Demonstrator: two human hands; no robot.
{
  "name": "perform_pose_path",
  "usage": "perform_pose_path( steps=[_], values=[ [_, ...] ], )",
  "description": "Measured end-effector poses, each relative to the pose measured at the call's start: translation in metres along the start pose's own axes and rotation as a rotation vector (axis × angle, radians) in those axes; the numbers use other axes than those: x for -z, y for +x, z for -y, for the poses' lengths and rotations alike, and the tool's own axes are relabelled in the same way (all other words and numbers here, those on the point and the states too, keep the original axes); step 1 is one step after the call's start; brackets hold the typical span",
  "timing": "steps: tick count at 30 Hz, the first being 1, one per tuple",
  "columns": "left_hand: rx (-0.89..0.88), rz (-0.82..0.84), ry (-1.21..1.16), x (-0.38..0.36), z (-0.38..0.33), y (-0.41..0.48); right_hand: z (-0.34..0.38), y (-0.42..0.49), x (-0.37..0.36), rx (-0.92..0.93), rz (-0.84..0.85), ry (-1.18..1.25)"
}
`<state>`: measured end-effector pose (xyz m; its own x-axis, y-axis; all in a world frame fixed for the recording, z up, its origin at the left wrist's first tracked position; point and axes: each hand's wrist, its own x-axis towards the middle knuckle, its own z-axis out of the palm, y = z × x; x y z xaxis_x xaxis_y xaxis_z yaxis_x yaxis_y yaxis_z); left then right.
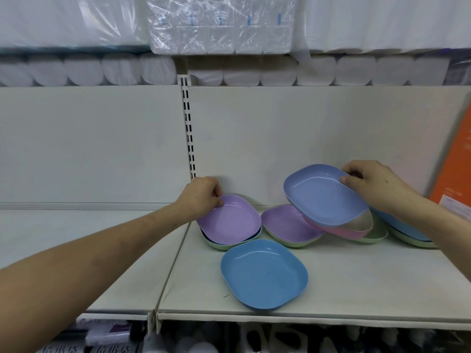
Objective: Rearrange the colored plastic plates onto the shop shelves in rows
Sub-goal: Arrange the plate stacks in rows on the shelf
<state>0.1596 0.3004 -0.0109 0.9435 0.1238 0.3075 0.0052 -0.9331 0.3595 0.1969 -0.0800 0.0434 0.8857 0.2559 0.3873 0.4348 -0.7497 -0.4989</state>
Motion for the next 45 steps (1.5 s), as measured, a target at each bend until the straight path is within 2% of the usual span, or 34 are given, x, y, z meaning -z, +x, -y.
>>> perform_pose_path(
  steps=[10,14,22,26,30,37,45],
  values=[
    [-0.06,-0.049,0.115,0.01,0.006,-0.004,0.002,0.002,-0.006,0.01,0.032,0.02],
    [-0.072,-0.106,0.11,0.024,0.015,-0.011,0.009,0.006,-0.01,0.025,0.027,0.107],
    [0.187,-0.115,-0.445,0.062,0.043,-0.058,0.063,0.013,-0.041,0.104,0.151,0.302],
    [0.282,-0.059,-0.628,0.081,0.076,-0.093,0.104,0.014,-0.078,0.122,0.325,0.499],
    [0.376,-0.091,-0.744,0.107,0.109,-0.136,0.156,0.008,-0.111,0.177,0.451,0.459],
    [0.437,-0.195,-0.607,0.167,0.195,-0.225,0.27,-0.016,-0.165,0.269,0.584,0.398],
    [0.492,-0.299,-0.508,0.268,0.318,-0.344,0.442,-0.064,-0.238,0.364,0.714,0.383]
  ],
)
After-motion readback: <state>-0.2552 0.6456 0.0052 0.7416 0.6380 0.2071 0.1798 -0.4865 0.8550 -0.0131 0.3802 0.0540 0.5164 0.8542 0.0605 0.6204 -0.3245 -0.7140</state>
